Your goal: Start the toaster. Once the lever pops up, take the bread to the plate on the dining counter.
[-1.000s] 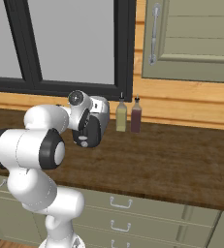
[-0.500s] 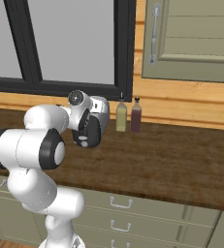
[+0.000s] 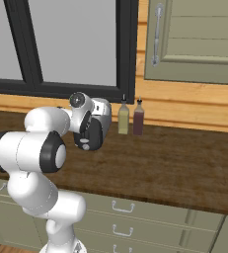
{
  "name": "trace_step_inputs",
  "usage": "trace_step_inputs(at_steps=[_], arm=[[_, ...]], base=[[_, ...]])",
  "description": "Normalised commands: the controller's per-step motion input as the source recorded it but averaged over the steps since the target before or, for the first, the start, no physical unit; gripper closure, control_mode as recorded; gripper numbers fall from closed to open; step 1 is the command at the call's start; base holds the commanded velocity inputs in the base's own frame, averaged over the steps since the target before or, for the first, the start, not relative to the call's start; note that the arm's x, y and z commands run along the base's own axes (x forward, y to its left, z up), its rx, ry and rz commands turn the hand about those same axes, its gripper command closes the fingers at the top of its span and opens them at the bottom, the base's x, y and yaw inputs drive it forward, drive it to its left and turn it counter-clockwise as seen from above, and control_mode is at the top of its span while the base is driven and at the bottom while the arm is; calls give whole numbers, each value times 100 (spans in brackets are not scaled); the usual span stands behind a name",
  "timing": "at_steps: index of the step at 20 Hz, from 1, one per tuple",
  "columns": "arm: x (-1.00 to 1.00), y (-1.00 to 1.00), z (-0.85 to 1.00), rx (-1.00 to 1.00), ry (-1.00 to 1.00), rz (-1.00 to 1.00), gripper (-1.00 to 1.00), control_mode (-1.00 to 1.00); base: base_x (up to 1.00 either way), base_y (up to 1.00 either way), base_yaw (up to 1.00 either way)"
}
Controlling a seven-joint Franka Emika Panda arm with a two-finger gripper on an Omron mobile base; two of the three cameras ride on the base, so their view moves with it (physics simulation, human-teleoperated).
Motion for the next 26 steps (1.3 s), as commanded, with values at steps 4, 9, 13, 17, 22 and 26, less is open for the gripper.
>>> trace_step_inputs(at_steps=[4,9,13,17,22,26], arm=[[0,0,0,0,0,0,-100,-100],[0,0,0,0,0,0,-100,-100],[0,0,0,0,0,0,-100,-100],[0,0,0,0,0,0,-100,-100],[0,0,0,0,0,0,-100,-100],[0,0,0,0,0,0,-100,-100]], base=[[0,0,0],[0,0,0],[0,0,0],[0,0,0],[0,0,0],[0,0,0]])
